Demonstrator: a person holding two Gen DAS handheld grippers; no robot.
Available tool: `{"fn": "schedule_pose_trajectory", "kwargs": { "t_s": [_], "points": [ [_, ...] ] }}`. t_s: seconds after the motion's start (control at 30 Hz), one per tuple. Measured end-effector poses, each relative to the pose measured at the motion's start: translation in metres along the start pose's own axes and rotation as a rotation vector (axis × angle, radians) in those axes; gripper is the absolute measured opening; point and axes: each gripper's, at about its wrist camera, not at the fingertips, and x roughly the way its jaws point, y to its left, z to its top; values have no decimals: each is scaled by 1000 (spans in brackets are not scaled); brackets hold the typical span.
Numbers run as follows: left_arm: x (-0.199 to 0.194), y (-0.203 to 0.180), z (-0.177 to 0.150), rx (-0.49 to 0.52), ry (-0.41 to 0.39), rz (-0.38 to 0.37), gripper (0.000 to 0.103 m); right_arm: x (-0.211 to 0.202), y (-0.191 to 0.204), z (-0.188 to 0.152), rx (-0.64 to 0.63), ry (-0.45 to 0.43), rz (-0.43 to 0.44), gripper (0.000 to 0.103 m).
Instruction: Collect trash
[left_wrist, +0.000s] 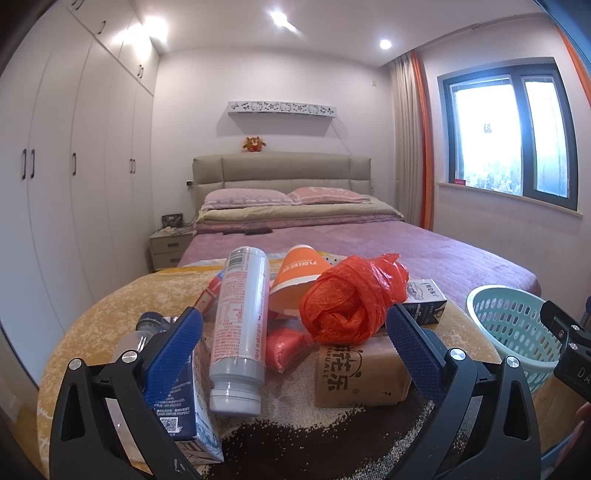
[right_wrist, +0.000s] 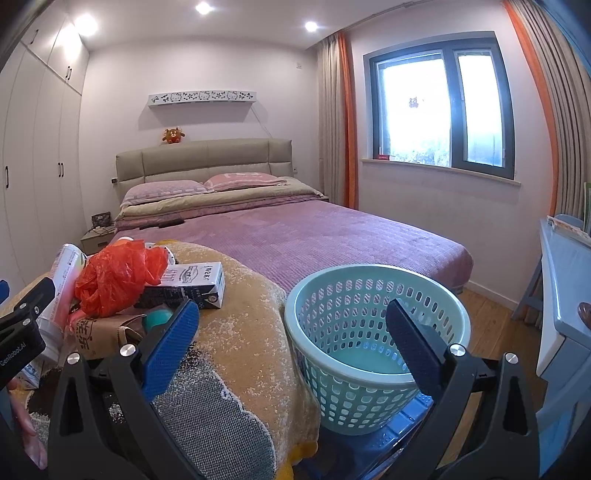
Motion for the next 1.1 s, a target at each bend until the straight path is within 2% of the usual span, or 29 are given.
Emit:
{"fn": "schedule_pose_trajectory", "kwargs": {
  "t_s": [0.33,0.4,0.57,0.67,0.87,0.97,1.1],
  "points": [
    [0,0,0,1,1,0,96,-4,1,3,-2,-18,5,96],
    [0,0,0,1,0,0,96,-11,1,4,7,-61,27,96],
    [0,1,0,2,2,0,96,-39,3,6,-1,-223,13,96],
    [0,1,1,2,2,0,96,-46,7,9,-20,-249,16,96],
    [-1,4,-1,-4,1,2,96,-36,8,7,-10,-189,40,96],
    [-3,8,-1,-11,7,3,96,-21,10,7,-21,-91,55,96],
    [-18,15,6,40,42,12,96,-4,13,8,0,20,97,96]
  ]
}}
